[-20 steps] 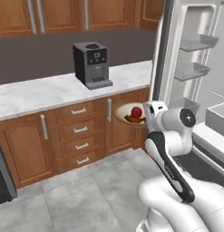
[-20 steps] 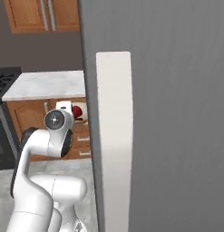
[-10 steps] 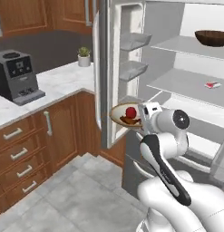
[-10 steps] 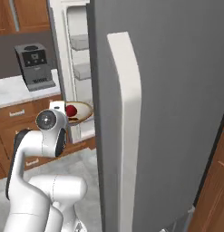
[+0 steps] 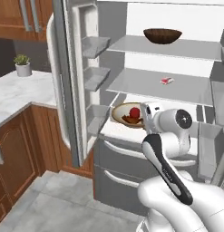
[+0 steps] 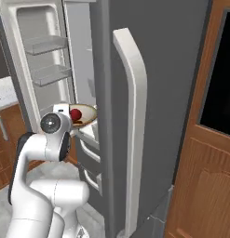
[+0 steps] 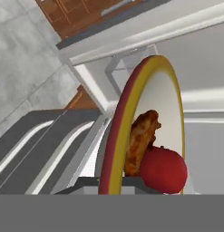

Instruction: Pick the chicken drumstick and tomato from their plates and place them in the bowl. Then put the bowl in the fridge.

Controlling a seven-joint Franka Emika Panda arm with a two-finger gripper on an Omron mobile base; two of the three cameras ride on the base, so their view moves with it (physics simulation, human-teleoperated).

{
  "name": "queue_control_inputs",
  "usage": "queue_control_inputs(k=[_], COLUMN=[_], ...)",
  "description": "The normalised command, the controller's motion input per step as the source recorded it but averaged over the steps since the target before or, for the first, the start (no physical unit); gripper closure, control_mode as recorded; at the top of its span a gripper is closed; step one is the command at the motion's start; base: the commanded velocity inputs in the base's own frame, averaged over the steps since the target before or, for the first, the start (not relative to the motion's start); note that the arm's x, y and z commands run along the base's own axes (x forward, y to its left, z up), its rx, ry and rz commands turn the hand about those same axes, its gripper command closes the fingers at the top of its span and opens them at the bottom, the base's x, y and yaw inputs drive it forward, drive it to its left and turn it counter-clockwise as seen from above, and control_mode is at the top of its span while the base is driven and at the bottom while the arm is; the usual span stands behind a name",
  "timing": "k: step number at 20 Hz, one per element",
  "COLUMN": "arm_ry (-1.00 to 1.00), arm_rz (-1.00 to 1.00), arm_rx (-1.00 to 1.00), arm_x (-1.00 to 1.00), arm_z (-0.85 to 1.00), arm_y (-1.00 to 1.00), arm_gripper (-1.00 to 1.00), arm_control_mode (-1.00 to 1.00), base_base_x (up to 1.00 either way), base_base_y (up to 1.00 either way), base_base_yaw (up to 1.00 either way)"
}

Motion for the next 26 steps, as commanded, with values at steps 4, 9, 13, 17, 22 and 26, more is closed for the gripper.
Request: queue_control_inputs(k=[4,9,13,17,22,26], arm_ry=[0.0,0.0,0.0,0.0,0.0,0.0], arm_rz=[0.0,0.0,0.0,0.0,0.0,0.0], arm_rx=[0.0,0.0,0.0,0.0,0.0,0.0], arm_x=[0.0,0.0,0.0,0.0,0.0,0.0], arm_z=[0.0,0.0,0.0,0.0,0.0,0.0], arm_y=[0.0,0.0,0.0,0.0,0.0,0.0], arm_gripper=[1.0,1.0,1.0,1.0,1.0,1.0], arm_control_mode=[1.0,1.0,1.0,1.0,1.0,1.0], base_base_x=[0.54,0.29,0.1,0.0,0.12,0.24], base_base_y=[0.41,0.42,0.34,0.19,0.48,0.55], base_base_yaw=[-0.38,-0.54,-0.67,-0.63,-0.31,0.02])
